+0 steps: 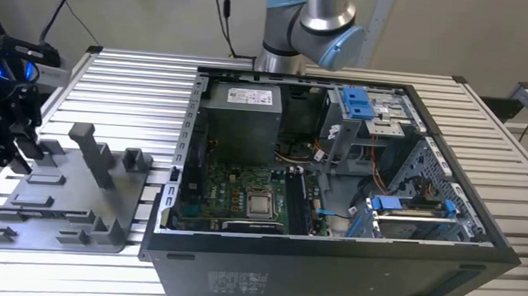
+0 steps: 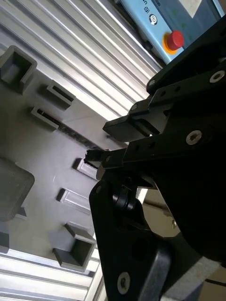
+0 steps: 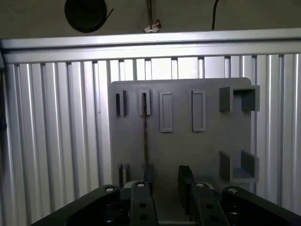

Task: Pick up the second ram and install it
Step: 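Pick up the second ram and move it above second insertion slot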

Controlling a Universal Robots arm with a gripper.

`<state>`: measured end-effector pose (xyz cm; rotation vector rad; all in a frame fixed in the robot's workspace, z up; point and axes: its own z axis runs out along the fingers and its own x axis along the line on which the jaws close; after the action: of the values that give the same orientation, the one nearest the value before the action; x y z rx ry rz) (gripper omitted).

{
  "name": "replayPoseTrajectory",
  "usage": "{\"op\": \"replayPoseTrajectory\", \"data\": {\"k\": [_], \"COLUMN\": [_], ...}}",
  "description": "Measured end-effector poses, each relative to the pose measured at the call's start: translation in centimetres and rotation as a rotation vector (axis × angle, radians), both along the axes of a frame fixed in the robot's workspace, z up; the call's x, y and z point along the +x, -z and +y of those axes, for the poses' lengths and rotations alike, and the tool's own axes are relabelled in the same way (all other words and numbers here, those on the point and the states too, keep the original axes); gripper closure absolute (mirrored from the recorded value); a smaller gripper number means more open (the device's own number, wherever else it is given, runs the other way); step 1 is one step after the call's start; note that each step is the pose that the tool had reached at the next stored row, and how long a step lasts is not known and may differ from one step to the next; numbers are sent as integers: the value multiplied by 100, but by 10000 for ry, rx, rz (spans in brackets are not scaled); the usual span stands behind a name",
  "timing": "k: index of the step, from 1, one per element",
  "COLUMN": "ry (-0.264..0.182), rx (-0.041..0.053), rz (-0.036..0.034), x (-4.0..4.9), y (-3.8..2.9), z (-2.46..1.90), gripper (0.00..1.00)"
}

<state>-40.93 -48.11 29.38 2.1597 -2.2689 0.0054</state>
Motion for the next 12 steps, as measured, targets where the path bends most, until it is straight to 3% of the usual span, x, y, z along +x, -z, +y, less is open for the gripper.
{"op": "replayPoseTrajectory", "data": {"k": [6,12], "ry": [0,-1], "rx": [9,7], "rz": [-2,0], "x": [-8,-8], "y": [76,84], "z": [-49,-54], "gripper": [64,64]}}
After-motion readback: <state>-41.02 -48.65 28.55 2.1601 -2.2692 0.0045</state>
